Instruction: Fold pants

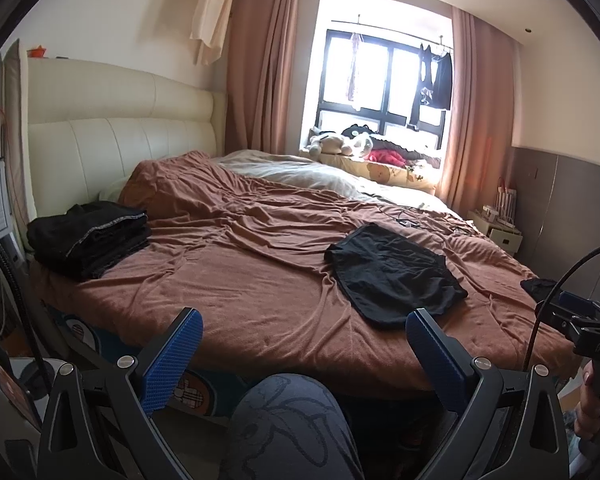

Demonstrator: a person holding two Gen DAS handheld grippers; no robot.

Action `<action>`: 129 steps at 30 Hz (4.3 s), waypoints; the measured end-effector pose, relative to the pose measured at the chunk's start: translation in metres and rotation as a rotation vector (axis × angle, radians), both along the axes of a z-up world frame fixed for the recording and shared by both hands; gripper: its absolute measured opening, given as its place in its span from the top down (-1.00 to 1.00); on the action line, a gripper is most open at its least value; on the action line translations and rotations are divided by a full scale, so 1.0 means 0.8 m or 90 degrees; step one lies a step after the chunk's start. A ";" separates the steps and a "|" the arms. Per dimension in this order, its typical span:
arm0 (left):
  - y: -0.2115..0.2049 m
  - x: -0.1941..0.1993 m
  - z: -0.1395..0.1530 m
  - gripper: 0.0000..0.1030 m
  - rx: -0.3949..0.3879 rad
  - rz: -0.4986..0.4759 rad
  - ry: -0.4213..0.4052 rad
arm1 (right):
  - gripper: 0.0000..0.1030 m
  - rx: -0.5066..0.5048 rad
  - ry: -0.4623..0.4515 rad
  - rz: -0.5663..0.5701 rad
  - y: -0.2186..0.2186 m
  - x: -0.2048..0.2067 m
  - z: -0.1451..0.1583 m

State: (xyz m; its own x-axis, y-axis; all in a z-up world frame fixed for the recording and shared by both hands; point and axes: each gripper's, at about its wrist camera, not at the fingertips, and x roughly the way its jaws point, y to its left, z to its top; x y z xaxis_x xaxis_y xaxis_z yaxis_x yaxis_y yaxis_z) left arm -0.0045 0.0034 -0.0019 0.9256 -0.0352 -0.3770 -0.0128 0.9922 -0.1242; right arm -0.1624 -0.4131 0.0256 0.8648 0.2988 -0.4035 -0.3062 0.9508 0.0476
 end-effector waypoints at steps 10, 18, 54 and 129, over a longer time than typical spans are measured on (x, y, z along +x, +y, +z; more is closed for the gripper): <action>0.002 -0.001 -0.005 -0.99 -0.005 0.002 -0.005 | -1.00 0.003 0.001 0.002 0.000 0.002 -0.001; 0.008 -0.001 -0.020 -0.99 -0.010 -0.006 0.009 | -1.00 0.006 0.007 -0.008 0.000 0.003 -0.012; -0.009 0.119 -0.040 -0.95 -0.061 -0.059 0.089 | -1.00 0.019 0.090 -0.080 -0.016 0.097 -0.014; -0.119 0.449 -0.235 0.03 -0.279 -0.112 0.451 | -0.46 0.334 0.355 -0.041 -0.151 0.444 -0.171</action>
State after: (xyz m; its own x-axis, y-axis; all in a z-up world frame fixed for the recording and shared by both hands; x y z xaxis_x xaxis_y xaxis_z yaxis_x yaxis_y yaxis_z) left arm 0.3550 -0.0921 -0.1899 0.4441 -0.4340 -0.7839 -0.0830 0.8512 -0.5183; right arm 0.1932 -0.5336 -0.1114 0.5975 0.5273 -0.6042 -0.0490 0.7760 0.6288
